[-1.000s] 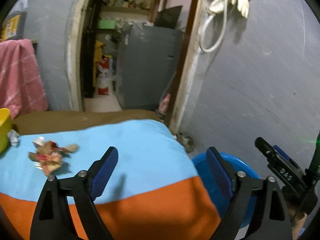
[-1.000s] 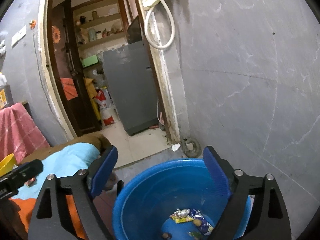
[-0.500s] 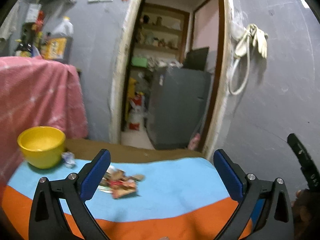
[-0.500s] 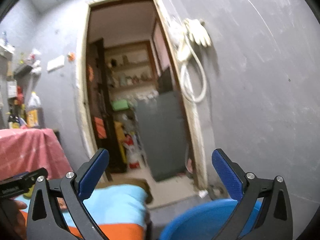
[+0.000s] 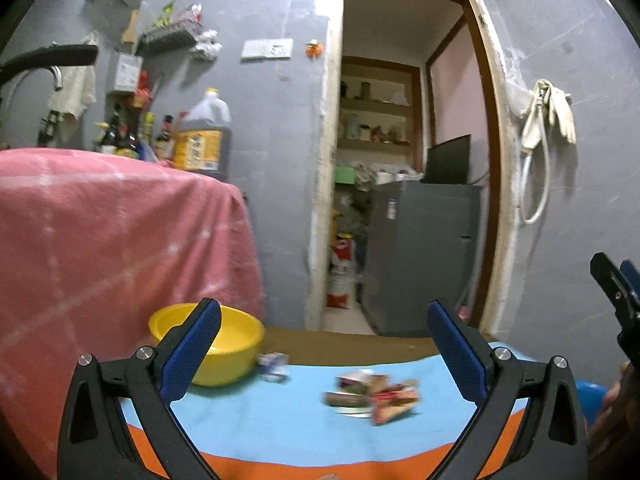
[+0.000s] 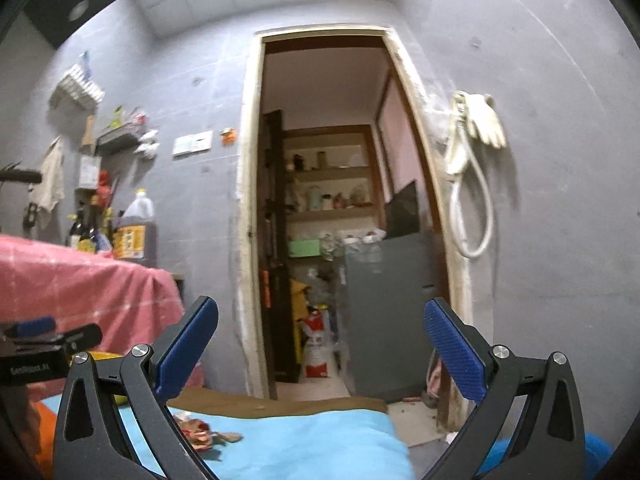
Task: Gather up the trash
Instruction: 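Bring both tools back over the remaining table trash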
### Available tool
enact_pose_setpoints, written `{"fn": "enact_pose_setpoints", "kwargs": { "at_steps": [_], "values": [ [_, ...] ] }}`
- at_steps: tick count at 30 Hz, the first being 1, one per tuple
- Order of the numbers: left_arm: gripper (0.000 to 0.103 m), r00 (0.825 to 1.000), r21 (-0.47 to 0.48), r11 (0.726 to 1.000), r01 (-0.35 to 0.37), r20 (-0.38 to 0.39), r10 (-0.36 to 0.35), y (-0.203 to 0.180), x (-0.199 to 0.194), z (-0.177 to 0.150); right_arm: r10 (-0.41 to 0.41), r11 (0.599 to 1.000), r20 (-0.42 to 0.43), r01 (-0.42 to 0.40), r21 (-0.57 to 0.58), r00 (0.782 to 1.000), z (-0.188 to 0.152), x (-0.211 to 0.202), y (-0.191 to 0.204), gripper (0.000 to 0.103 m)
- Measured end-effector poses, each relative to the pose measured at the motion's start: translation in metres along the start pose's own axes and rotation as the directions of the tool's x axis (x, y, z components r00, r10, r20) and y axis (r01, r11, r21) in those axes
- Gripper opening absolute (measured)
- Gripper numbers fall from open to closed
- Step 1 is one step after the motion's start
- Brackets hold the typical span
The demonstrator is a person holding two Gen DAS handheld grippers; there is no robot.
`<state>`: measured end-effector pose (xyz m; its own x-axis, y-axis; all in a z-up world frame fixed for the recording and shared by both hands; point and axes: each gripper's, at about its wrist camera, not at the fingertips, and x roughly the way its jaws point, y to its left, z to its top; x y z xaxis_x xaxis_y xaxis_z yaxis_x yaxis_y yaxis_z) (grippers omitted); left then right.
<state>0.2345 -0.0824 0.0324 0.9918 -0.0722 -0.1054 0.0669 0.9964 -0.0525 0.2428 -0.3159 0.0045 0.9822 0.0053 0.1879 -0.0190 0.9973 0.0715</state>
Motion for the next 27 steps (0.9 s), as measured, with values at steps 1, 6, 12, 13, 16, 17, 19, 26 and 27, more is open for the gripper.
{"fn": "enact_pose_setpoints", "kwargs": {
  "at_steps": [1,6,12,13,16,17,19,26,27],
  "values": [
    [0.101,1.000,0.006,1.000,-0.014,0.004,0.014,0.007,0.000,-0.002,0.009,1.000,0.000,-0.009,-0.008,1.000,-0.002,-0.001,0.005,0.103],
    [0.101,0.997,0.036,0.997,-0.071,-0.001,0.071,0.038,0.002,-0.013,0.081,0.994,-0.048,-0.085,-0.076,0.996,-0.010,0.012,0.039,0.103],
    [0.101,0.994,0.066,0.995,-0.080,-0.074,0.085,0.066,0.016,-0.033,0.150,0.975,-0.145,-0.171,-0.143,0.978,-0.022,0.029,0.070,0.103],
    [0.101,0.992,0.057,0.996,-0.071,-0.098,0.076,0.070,0.020,-0.036,0.155,0.972,-0.170,-0.181,-0.152,0.973,-0.026,0.033,0.073,0.103],
    [0.101,0.984,0.031,0.998,-0.051,-0.167,0.055,0.075,0.033,-0.041,0.143,0.966,-0.265,-0.193,-0.173,0.954,-0.035,0.049,0.080,0.103],
    [0.101,0.981,0.031,0.998,-0.045,-0.190,0.051,0.075,0.037,-0.042,0.142,0.965,-0.294,-0.199,-0.173,0.945,-0.037,0.054,0.082,0.103],
    [0.101,0.973,0.040,0.999,-0.035,-0.228,0.043,0.073,0.044,-0.044,0.153,0.963,-0.350,-0.218,-0.156,0.924,-0.041,0.064,0.081,0.103],
    [0.100,0.929,0.085,0.995,0.052,-0.370,-0.017,0.055,0.072,-0.054,0.211,0.964,-0.546,-0.265,-0.022,0.811,-0.058,0.100,0.068,0.103],
    [0.096,0.922,0.083,0.995,0.063,-0.387,-0.026,0.053,0.076,-0.055,0.220,0.964,-0.572,-0.264,0.006,0.790,-0.061,0.105,0.065,0.103]
  ]
}}
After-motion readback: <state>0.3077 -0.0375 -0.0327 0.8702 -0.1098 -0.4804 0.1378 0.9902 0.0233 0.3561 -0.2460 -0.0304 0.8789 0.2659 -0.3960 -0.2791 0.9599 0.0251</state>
